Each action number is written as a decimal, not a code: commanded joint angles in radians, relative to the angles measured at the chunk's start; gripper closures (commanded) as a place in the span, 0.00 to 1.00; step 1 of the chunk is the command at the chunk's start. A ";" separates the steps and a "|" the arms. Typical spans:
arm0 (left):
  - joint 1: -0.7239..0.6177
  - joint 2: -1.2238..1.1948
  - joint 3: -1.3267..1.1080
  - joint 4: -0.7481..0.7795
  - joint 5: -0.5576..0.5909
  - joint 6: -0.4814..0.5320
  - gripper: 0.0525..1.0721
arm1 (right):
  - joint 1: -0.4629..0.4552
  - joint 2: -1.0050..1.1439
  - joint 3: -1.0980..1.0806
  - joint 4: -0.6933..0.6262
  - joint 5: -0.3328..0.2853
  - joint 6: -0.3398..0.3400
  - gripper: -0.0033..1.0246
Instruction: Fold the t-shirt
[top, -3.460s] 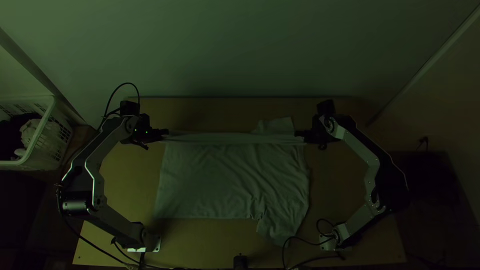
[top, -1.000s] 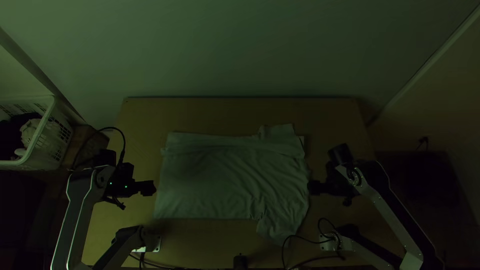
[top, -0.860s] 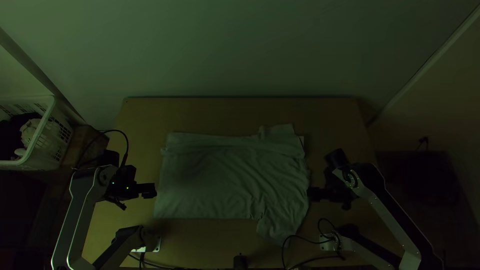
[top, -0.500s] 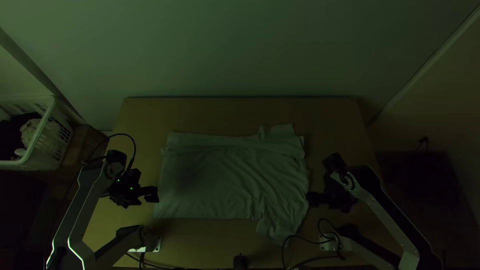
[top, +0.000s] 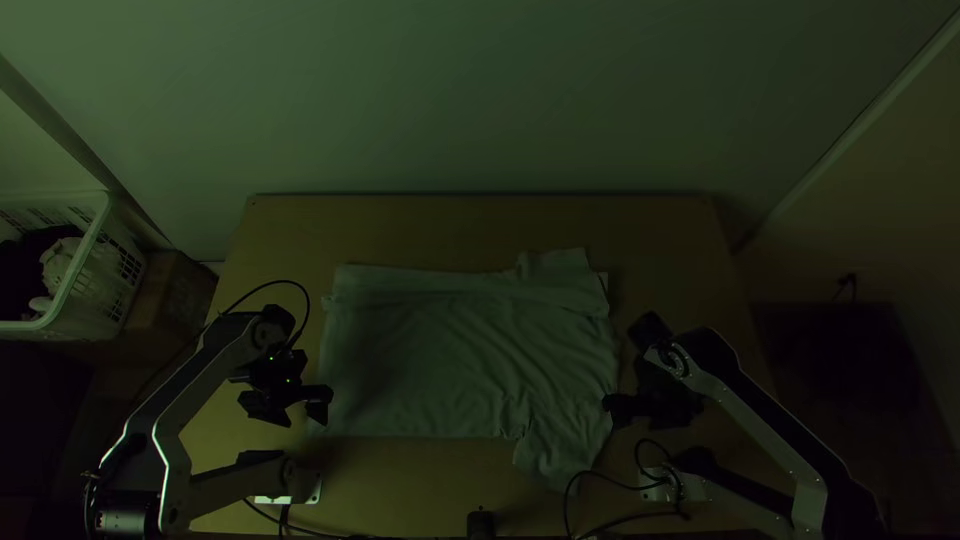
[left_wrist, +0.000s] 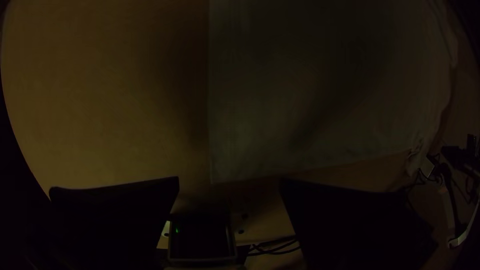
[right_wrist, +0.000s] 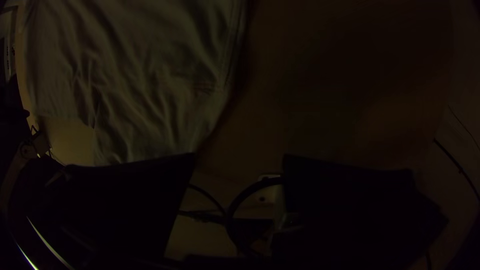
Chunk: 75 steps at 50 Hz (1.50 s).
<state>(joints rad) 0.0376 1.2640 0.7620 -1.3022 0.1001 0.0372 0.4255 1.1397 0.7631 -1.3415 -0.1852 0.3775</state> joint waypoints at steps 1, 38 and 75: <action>-0.008 0.058 -0.016 -0.008 -0.005 -0.017 0.17 | 0.009 0.040 0.001 -0.015 -0.010 -0.015 0.24; -0.102 0.239 -0.030 0.040 -0.022 -0.034 0.46 | 0.002 0.187 0.051 0.002 -0.017 -0.054 0.25; -0.159 0.279 -0.032 0.054 -0.019 -0.023 0.97 | 0.039 0.396 0.050 0.179 -0.056 -0.078 0.51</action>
<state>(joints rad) -0.1246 1.5143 0.7616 -1.2549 0.0856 0.0185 0.4515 1.5116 0.8089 -1.1683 -0.2436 0.3050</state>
